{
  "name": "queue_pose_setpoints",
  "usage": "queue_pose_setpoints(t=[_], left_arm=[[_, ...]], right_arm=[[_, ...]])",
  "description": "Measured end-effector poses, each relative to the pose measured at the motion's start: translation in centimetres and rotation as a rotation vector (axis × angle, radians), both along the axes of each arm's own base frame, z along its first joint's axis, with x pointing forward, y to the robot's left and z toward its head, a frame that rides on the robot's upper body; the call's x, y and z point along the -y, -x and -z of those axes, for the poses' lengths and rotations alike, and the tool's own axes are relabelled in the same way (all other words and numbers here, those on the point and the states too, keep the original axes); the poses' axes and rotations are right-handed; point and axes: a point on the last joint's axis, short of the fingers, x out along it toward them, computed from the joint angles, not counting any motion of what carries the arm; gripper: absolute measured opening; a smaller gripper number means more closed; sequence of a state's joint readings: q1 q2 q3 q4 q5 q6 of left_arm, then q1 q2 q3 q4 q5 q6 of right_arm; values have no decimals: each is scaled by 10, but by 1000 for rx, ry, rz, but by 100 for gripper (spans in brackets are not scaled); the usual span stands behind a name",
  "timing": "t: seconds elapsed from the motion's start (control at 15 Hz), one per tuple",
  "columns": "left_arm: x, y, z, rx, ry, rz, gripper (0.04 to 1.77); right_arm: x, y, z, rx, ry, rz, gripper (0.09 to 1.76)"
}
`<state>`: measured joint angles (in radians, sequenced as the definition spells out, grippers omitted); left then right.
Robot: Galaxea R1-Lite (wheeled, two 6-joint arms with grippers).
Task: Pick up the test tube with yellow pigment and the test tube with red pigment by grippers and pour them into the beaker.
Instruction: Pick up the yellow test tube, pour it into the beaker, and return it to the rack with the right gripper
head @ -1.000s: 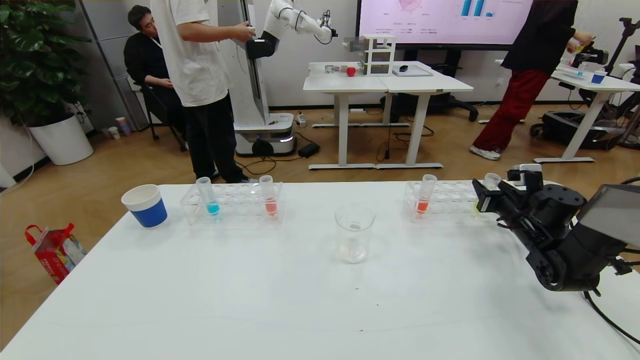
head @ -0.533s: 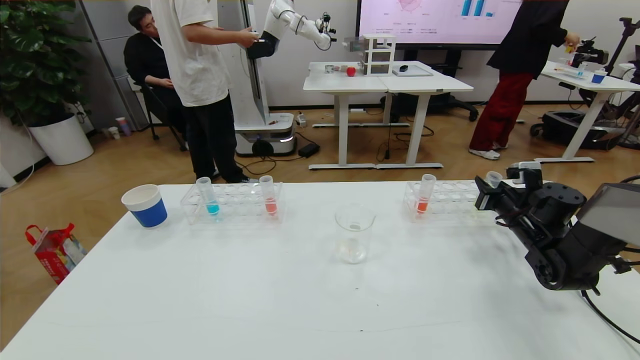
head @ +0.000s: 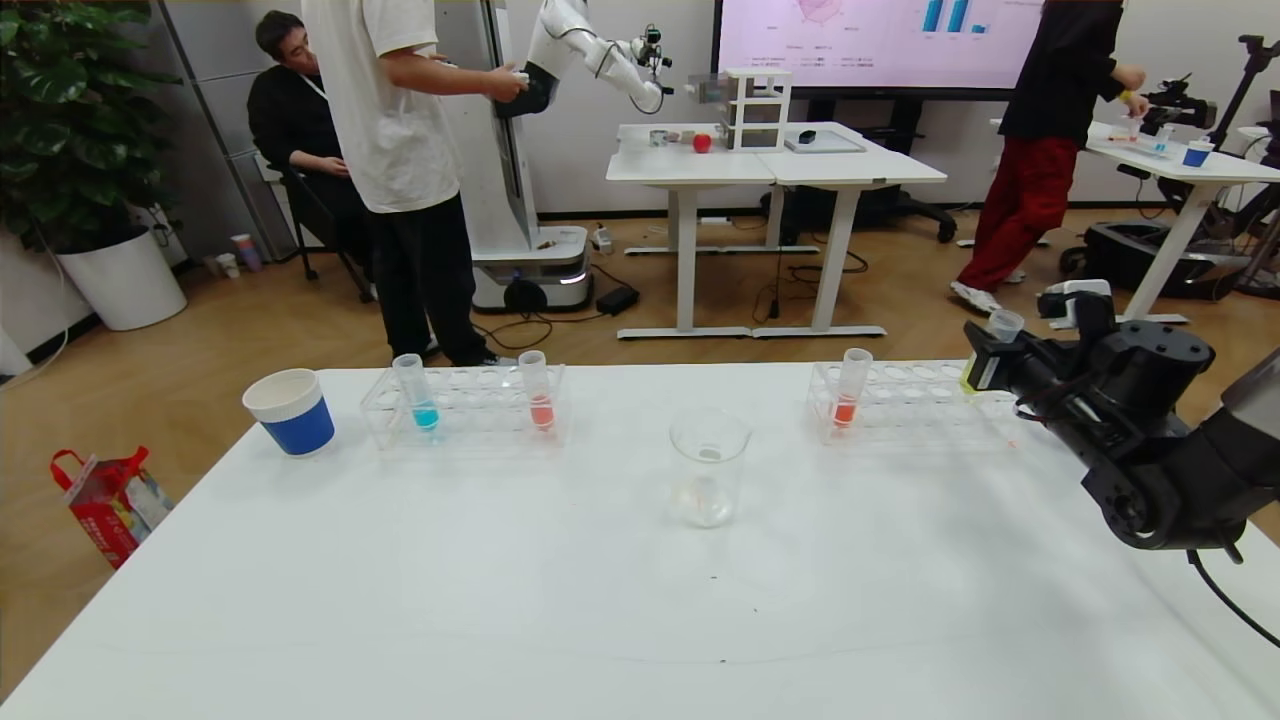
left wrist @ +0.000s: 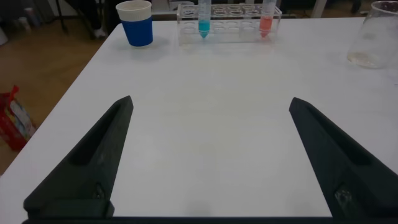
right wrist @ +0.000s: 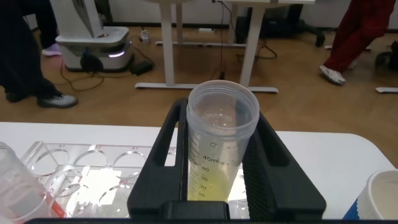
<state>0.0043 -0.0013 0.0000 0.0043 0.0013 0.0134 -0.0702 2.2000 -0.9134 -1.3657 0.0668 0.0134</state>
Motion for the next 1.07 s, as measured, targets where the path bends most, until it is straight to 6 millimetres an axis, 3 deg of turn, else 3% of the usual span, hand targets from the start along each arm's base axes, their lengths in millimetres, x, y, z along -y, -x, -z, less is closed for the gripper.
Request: queue_pose_setpoints(t=[0.47, 0.8, 1.07], left_arm=[[0, 0, 0, 0, 0, 0, 175], [0, 0, 0, 0, 0, 0, 175], [0, 0, 0, 0, 0, 0, 175]], right_arm=[[-9, 9, -28, -55, 2, -41, 51], [-68, 15, -73, 48, 87, -248, 51], [-122, 23, -84, 139, 241, -420, 51]])
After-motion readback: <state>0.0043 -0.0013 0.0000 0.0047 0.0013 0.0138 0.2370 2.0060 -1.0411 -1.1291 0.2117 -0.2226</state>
